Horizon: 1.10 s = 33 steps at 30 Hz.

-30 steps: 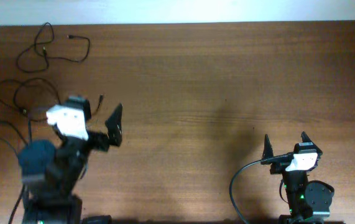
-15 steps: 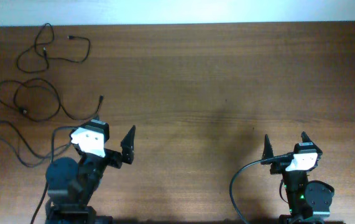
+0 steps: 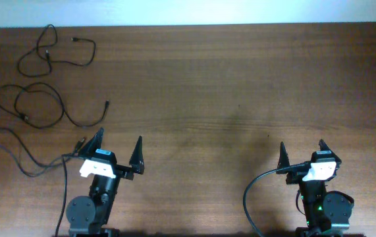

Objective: Untangle cables

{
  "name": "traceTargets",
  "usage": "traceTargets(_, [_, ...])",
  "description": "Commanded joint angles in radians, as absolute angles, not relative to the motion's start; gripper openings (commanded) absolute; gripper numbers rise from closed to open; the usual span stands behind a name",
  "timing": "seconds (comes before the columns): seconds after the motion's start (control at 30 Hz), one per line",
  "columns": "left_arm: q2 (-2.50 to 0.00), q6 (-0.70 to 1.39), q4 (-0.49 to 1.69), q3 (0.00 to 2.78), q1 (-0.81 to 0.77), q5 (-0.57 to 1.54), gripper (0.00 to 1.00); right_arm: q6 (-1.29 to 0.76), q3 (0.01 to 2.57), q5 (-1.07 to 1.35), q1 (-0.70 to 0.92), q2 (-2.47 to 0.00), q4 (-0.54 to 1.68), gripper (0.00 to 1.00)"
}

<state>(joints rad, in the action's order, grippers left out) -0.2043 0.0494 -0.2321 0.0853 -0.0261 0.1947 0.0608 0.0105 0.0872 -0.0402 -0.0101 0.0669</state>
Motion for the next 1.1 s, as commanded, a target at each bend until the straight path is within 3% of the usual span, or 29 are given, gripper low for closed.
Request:
traceTargets(0.0, [-0.159,0.060,-0.267,0.028,-0.030,0.156,0.99,0.064,0.006,0.093,-0.041,-0.003,0.072,0.98])
traceTargets(0.17, [-0.094,0.059,-0.233,0.009,-0.030,0.090,0.99,0.064,0.006,0.093,-0.041,-0.003,0.072,0.98])
traceTargets(0.4, [-0.005,0.060,0.081,0.008,-0.030,0.043,0.99,0.064,0.006,0.093,-0.041,-0.003,0.072,0.98])
traceTargets(0.63, [-0.005,-0.049,0.084,0.008,-0.030,-0.045,0.99,0.064,0.006,0.093,-0.041,-0.003,0.072,0.98])
traceTargets(0.73, [-0.005,0.081,0.072,0.007,-0.030,-0.158,0.99,0.064,0.006,0.093,-0.041,-0.004,0.072,0.99])
traceTargets(0.83, [-0.005,-0.068,0.084,0.009,-0.030,-0.070,0.99,0.064,0.006,0.093,-0.041,-0.004,0.072,0.98])
traceTargets(1.07, [-0.005,-0.025,0.083,0.008,-0.030,-0.102,0.99,0.064,0.006,0.093,-0.041,-0.003,0.072,0.98])
